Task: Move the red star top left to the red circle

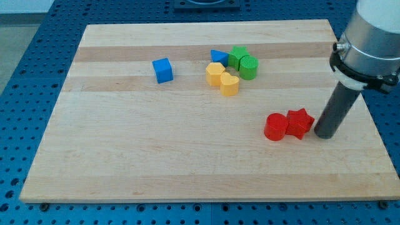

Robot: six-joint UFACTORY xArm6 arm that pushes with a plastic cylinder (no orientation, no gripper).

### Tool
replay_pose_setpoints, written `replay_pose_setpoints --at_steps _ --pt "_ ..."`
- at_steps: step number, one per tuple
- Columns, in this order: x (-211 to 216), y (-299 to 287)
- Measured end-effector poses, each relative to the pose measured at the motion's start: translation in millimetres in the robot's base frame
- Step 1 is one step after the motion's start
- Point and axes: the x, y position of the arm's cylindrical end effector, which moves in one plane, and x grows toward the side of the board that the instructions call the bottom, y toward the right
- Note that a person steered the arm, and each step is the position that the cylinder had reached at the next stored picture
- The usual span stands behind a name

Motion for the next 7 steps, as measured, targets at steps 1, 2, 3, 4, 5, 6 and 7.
replay_pose_setpoints --at_steps 1,2,3,4,5,6,7 --pt "-2.9 -15.8" --pt "-2.9 -35.7" --pt "-2.9 -37.9" --pt "-3.4 -39.1" --pt "-4.2 -48.1" --pt "-9.1 -60.1" --pt "-16.8 -64.8"
